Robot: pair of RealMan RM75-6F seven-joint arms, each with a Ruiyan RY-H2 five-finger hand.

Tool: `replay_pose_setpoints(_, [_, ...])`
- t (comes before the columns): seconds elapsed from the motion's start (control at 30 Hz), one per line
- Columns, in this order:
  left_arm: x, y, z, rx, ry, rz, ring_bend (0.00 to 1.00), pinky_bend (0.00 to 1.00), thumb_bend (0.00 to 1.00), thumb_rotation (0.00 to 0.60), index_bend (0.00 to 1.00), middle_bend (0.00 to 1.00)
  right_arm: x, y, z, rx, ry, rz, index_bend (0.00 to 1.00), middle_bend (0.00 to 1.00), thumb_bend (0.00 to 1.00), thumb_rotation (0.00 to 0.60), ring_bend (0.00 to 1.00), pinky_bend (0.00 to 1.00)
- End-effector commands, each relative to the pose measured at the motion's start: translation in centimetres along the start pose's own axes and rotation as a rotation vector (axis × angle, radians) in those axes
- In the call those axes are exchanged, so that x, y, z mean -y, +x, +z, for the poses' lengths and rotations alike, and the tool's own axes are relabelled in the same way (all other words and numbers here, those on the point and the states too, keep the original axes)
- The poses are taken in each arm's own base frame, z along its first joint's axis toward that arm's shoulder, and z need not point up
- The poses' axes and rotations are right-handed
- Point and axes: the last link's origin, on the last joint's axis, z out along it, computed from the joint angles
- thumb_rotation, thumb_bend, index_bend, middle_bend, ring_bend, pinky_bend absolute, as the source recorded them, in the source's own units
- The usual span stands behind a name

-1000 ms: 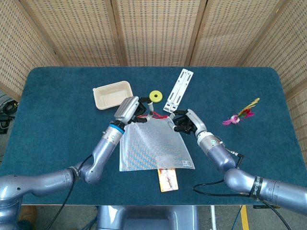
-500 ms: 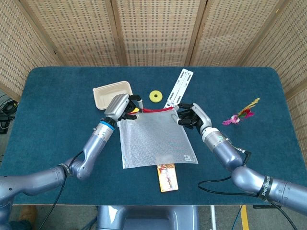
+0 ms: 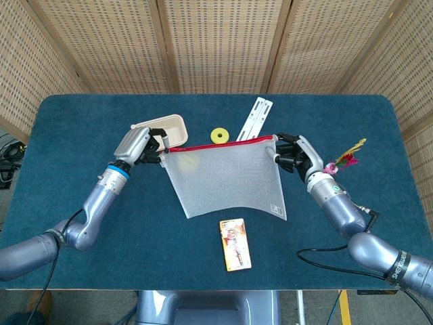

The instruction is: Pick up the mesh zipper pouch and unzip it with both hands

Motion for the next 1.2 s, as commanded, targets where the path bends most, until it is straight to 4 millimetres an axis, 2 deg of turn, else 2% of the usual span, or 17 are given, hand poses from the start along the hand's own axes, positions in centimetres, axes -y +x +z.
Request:
replay_pose_setpoints(0.03, [1.3,0.6,-0.7,0.018,0.036,0.002,0.97,1.0,0.96,0.6,0.92,1.0,0.0,0.9,-0.2,-0.02,0.004,0.006,0.74,0.93,0.79,0.6,0.98,1.0])
replay_pose_setpoints(0.37, [2.7,1.7,-1.3,0.015,0.075,-0.002,0.97,1.0,0.96,0.6,0.92,1.0,-0.6,2.5,-0.4,-0.049,-0.002,0.021,0.74,0.93,0.79,0.6,0.98,1.0])
replay_pose_setpoints(0.8, [3.2,1.6,-1.3,0.018,0.094,-0.013,0.97,1.0,0.92,0.6,0.9,1.0,-0.8,2.9,-0.2,-0.052,-0.002,-0.001,0.74,0.93,0.79,0.6,0.98,1.0])
replay_pose_setpoints(0.87, [3.2,1.6,-1.4,0.019,0.088,-0.007,0.97,1.0,0.78,0.6,0.8,1.0,-0.9,2.9,-0.1,-0.052,-0.005,-0.013,0.72,0.93,0.76,0.6,0.98,1.0])
replay_pose_setpoints(0.9, [3.2,1.7,-1.5,0.022,0.086,-0.003,0.97,1.0,0.54,0.6,0.62,1.0,-1.0,2.9,-0.1,-0.05,-0.009,-0.028,0.67,0.92,0.69,0.6,0.98,1.0])
replay_pose_setpoints(0.93, [3.3,1.7,-1.5,0.027,0.084,0.005,0.96,1.0,0.27,0.6,0.37,1.0,-1.1,2.9,-0.1,-0.048,-0.012,-0.045,0.53,0.92,0.55,0.6,0.98,1.0])
replay_pose_setpoints(0.97, [3.3,2.0,-1.6,0.026,0.079,0.019,0.96,1.0,0.13,0.6,0.22,1.0,-1.1,3.0,-0.1,-0.05,-0.011,-0.072,0.36,0.92,0.39,0.6,0.98,1.0])
replay_pose_setpoints(1.0, [3.3,2.1,-1.6,0.02,0.073,0.029,0.95,1.0,0.01,0.6,0.06,1.0,-1.1,3.1,-0.1,-0.054,-0.006,-0.096,0.24,0.91,0.29,0.6,0.98,1.0])
replay_pose_setpoints(1.03, [3.3,2.3,-1.7,0.013,0.068,0.036,0.95,1.0,0.0,0.6,0.01,1.0,-1.2,3.1,-0.1,-0.059,0.0,-0.119,0.11,0.91,0.19,0.6,0.98,1.0])
replay_pose_setpoints(1.07, [3.3,2.5,-1.8,0.004,0.062,0.043,0.95,1.0,0.0,0.6,0.0,1.0,-1.3,3.2,-0.2,-0.066,0.006,-0.152,0.06,0.91,0.14,0.6,0.98,1.0])
replay_pose_setpoints(1.2, [3.3,3.6,-2.5,-0.03,0.048,0.071,0.94,1.0,0.0,0.6,0.0,1.0,-1.8,3.6,-0.8,-0.097,0.037,-0.295,0.01,0.9,0.07,0.6,0.98,1.0])
